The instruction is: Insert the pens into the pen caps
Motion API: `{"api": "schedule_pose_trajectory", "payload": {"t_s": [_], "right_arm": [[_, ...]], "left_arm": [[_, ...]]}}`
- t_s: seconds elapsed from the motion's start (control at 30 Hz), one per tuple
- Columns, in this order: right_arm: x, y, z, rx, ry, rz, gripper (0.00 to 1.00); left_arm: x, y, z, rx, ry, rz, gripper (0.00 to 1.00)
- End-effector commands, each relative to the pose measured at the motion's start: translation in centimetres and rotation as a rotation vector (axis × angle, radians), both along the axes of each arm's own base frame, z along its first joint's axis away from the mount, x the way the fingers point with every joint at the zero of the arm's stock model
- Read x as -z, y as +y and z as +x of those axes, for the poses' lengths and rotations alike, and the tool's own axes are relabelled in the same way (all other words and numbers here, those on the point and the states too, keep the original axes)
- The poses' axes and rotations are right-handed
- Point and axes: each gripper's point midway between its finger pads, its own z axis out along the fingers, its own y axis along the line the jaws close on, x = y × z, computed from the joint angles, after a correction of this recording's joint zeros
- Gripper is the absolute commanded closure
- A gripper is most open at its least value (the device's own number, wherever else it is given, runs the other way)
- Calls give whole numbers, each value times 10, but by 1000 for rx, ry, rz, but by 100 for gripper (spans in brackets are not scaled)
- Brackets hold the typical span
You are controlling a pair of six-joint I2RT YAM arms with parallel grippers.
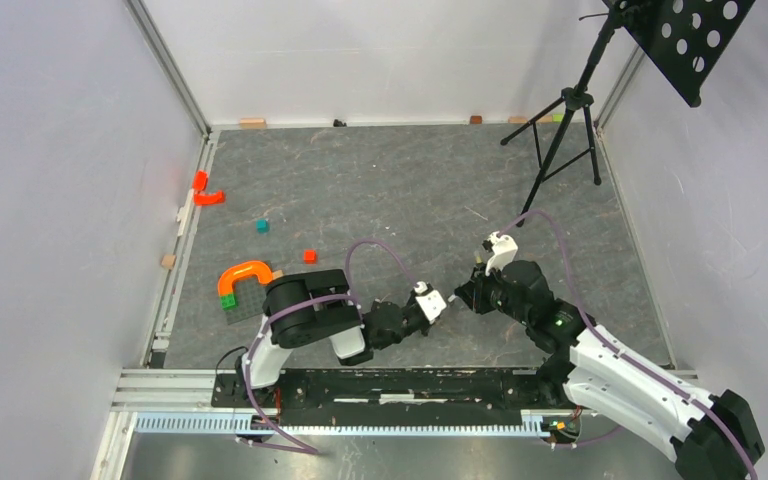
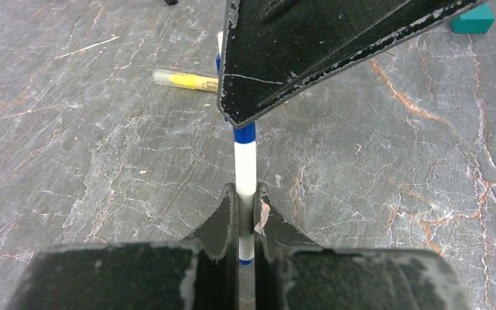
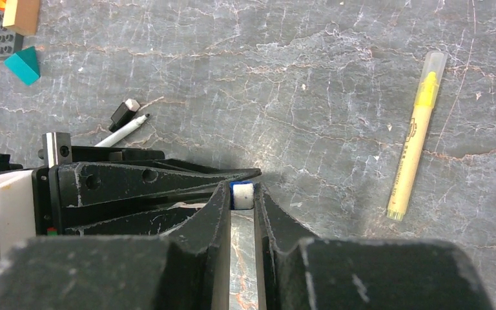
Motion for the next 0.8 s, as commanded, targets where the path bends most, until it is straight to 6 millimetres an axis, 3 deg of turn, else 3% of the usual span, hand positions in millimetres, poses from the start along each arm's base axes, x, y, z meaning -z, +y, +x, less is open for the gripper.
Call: {"api": "schedule_pose_trajectory", "payload": {"t_s": [0.0,0.17,0.4,0.6,0.77], "right_arm": [[-20,17,-3,-56,-27,104,100],[-34,31,-10,-115,-55,212,100],[-51,36,-17,-189,-106,228,100],[-68,50,-28,-338,-165,240,100],[-71,60,-41,-500,-192,196,100]], "left_arm": [[-35,-4,3,-13,-28,-122,98],[-60,-6,-5,25,-21,-184,98],[-120,14,-12,107,55,-361,98],[-153,11,-39,310,121,-374,98],[-177,9,-55,437,172,-379,98]]}}
